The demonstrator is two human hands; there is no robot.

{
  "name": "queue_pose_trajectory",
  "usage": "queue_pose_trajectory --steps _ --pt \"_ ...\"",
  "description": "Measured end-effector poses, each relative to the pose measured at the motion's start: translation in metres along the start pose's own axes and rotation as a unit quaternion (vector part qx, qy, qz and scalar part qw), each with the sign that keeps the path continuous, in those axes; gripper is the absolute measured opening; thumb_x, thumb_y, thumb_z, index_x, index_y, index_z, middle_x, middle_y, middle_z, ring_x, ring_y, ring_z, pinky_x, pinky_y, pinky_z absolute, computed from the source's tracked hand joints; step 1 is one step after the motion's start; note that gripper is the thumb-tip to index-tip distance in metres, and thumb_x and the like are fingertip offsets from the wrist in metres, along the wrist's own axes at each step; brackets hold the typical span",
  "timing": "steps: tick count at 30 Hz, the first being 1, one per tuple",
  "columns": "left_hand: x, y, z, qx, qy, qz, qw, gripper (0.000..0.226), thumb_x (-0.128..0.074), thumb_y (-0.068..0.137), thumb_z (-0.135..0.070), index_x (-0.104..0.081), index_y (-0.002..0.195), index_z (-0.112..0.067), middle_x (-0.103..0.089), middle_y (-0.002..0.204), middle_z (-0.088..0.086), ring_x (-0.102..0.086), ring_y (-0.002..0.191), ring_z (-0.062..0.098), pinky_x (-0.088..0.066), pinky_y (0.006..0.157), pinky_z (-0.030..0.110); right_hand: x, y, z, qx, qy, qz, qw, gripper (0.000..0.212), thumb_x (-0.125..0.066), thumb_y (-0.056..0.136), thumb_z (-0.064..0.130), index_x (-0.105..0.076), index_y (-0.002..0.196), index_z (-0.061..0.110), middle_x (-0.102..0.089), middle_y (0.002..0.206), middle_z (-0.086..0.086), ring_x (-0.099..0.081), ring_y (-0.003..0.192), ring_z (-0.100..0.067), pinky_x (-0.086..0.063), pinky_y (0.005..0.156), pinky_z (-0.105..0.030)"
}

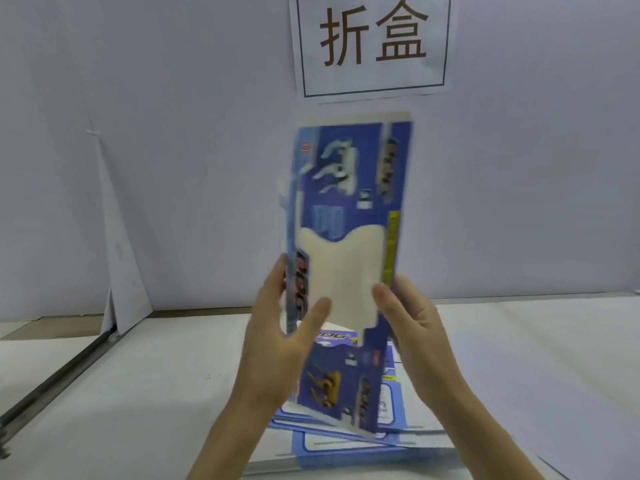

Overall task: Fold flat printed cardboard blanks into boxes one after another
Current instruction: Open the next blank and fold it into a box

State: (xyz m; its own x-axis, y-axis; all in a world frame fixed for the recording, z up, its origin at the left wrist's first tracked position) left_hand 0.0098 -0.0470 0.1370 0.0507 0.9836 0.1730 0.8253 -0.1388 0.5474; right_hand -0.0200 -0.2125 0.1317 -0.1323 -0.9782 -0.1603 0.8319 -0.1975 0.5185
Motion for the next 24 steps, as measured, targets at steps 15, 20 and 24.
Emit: queue_pose_trajectory --steps 15,20,24 --pt "0.012 0.002 -0.001 0.024 -0.192 -0.015 0.981 0.033 -0.063 0.072 -0.038 -0.064 0.104 -0.027 -0.075 0.094 -0.003 -0.072 0.087 0.020 -0.058 0.062 0.027 -0.027 -0.011 0.033 0.158 -0.206 0.106 0.960 0.064 -0.064 0.084 0.036 -0.033 0.140 0.040 -0.040 0.138 0.025 -0.032 0.135 0.005 -0.046 0.092 -0.011" --pt "0.031 0.007 0.005 0.029 -0.261 -0.014 0.965 0.031 -0.056 0.080 -0.024 -0.062 0.109 -0.030 -0.073 0.100 -0.004 -0.072 0.088 0.018 -0.058 0.061 0.030 0.020 0.005 0.028 0.088 -0.140 -0.020 0.986 0.096 -0.075 0.065 0.038 -0.021 0.145 0.037 -0.043 0.123 0.041 -0.055 0.107 0.016 -0.048 0.078 -0.007" --pt "0.016 0.007 -0.008 -0.008 -0.178 0.030 0.984 0.067 -0.074 0.078 -0.043 -0.041 0.136 -0.033 -0.067 0.115 -0.010 -0.067 0.103 0.011 -0.057 0.066 0.023 0.024 0.009 0.018 0.040 -0.094 0.006 0.995 0.049 -0.072 0.074 0.026 -0.057 0.117 0.009 -0.074 0.089 -0.001 -0.072 0.068 -0.022 -0.059 0.054 -0.035"
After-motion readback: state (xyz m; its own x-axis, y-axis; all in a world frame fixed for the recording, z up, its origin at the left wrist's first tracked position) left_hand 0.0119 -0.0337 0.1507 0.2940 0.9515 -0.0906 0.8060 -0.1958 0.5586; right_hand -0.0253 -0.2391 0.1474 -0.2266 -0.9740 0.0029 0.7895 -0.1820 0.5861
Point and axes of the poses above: each hand's wrist, its own y-axis towards the middle knuckle, its own x-axis out of the back of the hand, z = x × y, the point moved 9 cm from there along y, towards the middle knuckle
